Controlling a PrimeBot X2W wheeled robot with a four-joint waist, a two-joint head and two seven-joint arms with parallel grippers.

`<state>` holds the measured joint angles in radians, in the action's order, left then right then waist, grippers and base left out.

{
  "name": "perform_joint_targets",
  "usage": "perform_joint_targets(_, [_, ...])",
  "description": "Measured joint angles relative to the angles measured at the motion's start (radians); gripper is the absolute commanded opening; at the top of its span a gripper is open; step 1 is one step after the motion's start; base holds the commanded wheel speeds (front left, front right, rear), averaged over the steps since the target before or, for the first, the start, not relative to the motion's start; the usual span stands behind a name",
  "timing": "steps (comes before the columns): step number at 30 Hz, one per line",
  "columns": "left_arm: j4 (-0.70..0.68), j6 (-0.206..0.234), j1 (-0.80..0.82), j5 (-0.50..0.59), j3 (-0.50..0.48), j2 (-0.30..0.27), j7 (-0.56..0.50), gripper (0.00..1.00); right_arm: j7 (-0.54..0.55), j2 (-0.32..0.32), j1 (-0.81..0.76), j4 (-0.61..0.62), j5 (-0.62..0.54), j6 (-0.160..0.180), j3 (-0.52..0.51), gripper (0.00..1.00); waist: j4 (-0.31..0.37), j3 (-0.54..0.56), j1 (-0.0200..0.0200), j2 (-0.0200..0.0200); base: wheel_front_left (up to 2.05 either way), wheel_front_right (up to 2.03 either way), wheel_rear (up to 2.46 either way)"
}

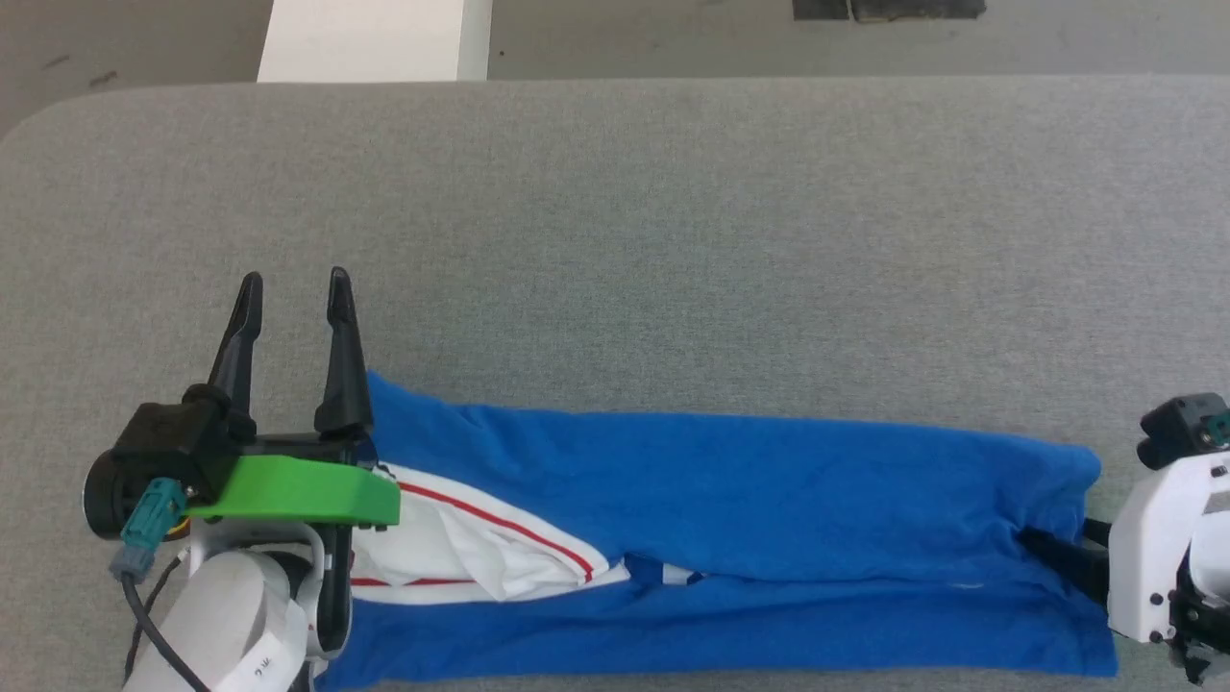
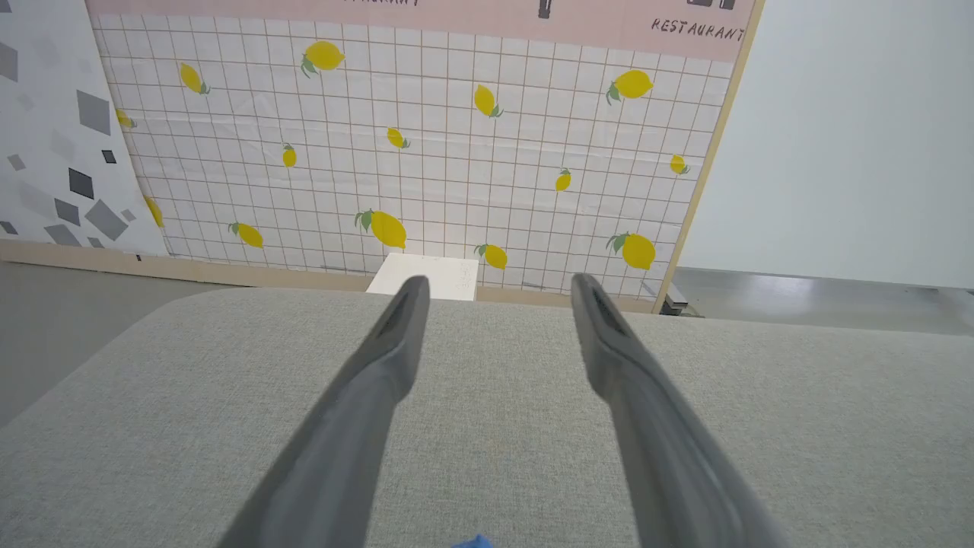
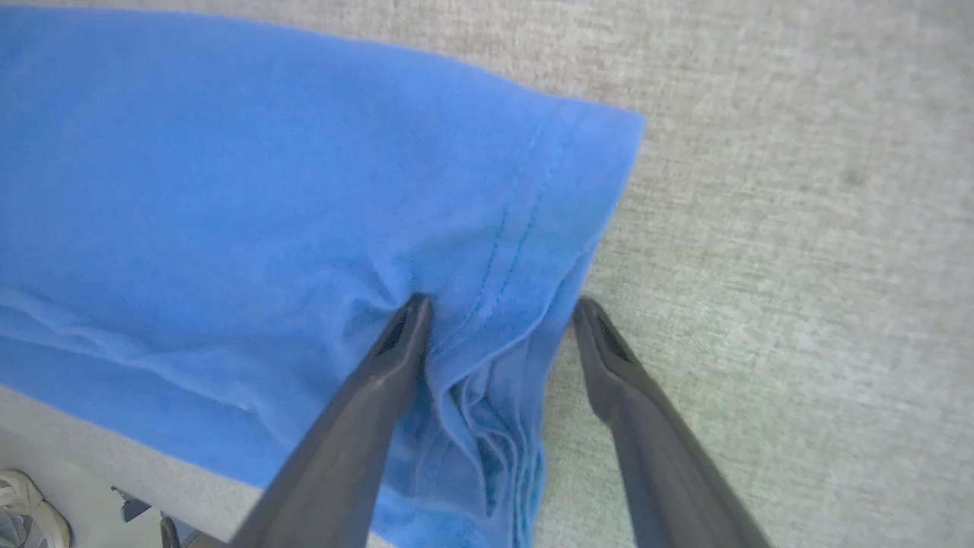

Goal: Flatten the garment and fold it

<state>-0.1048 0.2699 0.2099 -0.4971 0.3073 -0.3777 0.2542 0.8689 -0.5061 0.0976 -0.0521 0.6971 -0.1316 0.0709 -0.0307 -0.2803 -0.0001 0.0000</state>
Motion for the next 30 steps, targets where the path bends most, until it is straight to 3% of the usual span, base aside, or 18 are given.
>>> perform_joint_targets(7, [0.011,-0.036,-0.018,0.041,-0.05,0.053,0.003,1.0,-0.03,-0.034,0.032,-0.023,0.043,0.001,0.081,1.0,-0.013,0.001,0.0,0.0,0.0,0.0,0.0])
perform_joint_targets(8, [0.014,-0.042,-0.024,0.044,-0.057,0.061,0.003,1.0,-0.031,-0.037,0.036,-0.031,0.044,0.001,0.088,0.62,-0.014,0.005,0.0,0.0,0.0,0.0,0.0])
perform_joint_targets(9, [0.017,-0.048,-0.028,0.047,-0.06,0.066,0.003,1.0,-0.035,-0.039,0.038,-0.037,0.044,0.001,0.091,0.12,-0.015,0.008,0.0,0.0,0.0,0.0,0.0])
perform_joint_targets(10, [0.022,-0.057,-0.034,0.049,-0.066,0.071,0.003,1.0,-0.04,-0.043,0.042,-0.046,0.044,0.001,0.097,0.0,-0.016,0.013,0.0,0.0,0.0,0.0,0.0])
perform_joint_targets(19, [0.046,-0.095,-0.06,0.086,-0.103,0.1,0.003,1.0,-0.071,-0.058,0.055,-0.136,0.032,-0.003,0.028,0.0,-0.018,0.04,0.0,0.0,0.0,0.0,0.0])
perform_joint_targets(24, [0.063,-0.116,-0.077,0.093,-0.117,0.113,0.003,1.0,-0.082,-0.133,0.065,-0.268,-0.106,-0.001,-0.13,0.0,-0.018,0.059,0.0,0.0001,0.0,0.0,0.0])
perform_joint_targets(30, [0.082,-0.123,-0.091,0.094,-0.123,0.12,0.003,1.0,-0.063,-0.145,0.068,-0.297,-0.202,-0.001,-0.155,0.0,-0.014,0.076,0.0001,0.0001,0.0,0.0,0.0])
